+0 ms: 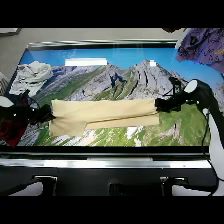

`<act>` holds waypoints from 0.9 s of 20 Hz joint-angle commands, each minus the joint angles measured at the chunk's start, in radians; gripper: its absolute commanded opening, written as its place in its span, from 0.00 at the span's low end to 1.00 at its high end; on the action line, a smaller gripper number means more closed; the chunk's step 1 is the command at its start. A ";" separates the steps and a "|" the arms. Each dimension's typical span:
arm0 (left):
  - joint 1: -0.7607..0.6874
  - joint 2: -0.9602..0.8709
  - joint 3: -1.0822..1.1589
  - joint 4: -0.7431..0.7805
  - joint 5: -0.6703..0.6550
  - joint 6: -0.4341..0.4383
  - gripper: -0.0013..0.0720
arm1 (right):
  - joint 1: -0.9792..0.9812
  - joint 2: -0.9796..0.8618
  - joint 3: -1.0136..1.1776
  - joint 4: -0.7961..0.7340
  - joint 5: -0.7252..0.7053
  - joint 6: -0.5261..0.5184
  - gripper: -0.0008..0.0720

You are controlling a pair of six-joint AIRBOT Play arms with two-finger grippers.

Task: Fold the clothes and pants, and hang the long-sleeved shirts on hangers.

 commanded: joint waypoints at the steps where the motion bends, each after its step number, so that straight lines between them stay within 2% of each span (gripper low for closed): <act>1: -0.034 -0.154 0.167 -0.002 0.002 0.003 0.04 | 0.026 -0.106 0.108 -0.043 0.001 0.008 0.04; 9: -0.063 -0.380 0.437 -0.002 -0.040 -0.026 0.04 | 0.032 -0.154 0.163 -0.105 -0.079 0.053 0.04; 18: -0.065 -0.501 0.506 -0.003 -0.005 -0.035 0.05 | 0.032 -0.231 0.163 -0.100 -0.159 0.093 0.04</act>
